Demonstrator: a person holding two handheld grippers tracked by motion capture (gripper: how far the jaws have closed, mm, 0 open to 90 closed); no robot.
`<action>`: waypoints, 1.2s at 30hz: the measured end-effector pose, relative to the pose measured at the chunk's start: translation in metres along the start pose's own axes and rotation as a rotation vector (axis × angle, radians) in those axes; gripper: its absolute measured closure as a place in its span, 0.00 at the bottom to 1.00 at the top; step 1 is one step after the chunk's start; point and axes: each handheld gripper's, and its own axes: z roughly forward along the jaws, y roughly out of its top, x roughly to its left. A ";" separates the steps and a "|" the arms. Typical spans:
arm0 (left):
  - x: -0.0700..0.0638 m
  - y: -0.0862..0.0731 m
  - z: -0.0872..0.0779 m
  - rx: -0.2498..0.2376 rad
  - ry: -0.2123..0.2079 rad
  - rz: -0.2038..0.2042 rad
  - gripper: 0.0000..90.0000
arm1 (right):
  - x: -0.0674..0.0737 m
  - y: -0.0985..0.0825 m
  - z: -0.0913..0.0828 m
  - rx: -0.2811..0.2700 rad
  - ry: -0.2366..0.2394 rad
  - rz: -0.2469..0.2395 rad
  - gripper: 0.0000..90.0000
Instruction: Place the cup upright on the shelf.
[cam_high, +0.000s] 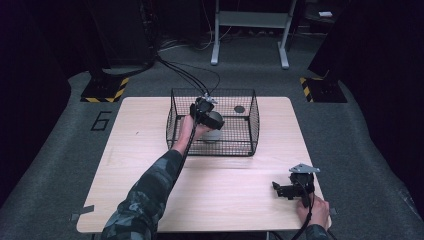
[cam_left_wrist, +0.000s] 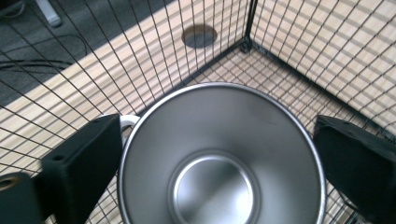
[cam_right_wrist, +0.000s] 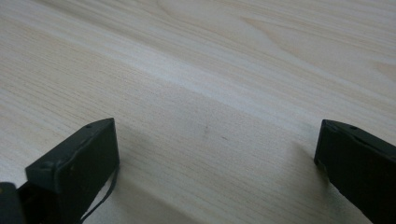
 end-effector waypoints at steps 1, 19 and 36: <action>0.000 0.000 -0.001 -0.006 -0.010 -0.005 0.03 | 0.000 0.000 0.000 -0.001 0.000 -0.005 0.00; 0.002 0.002 -0.049 -0.051 -0.043 0.010 0.00 | -0.001 0.000 0.000 0.001 0.001 -0.008 0.00; -0.012 -0.024 -0.123 -0.082 -0.045 0.089 0.00 | -0.001 0.000 0.000 0.002 0.002 -0.008 0.00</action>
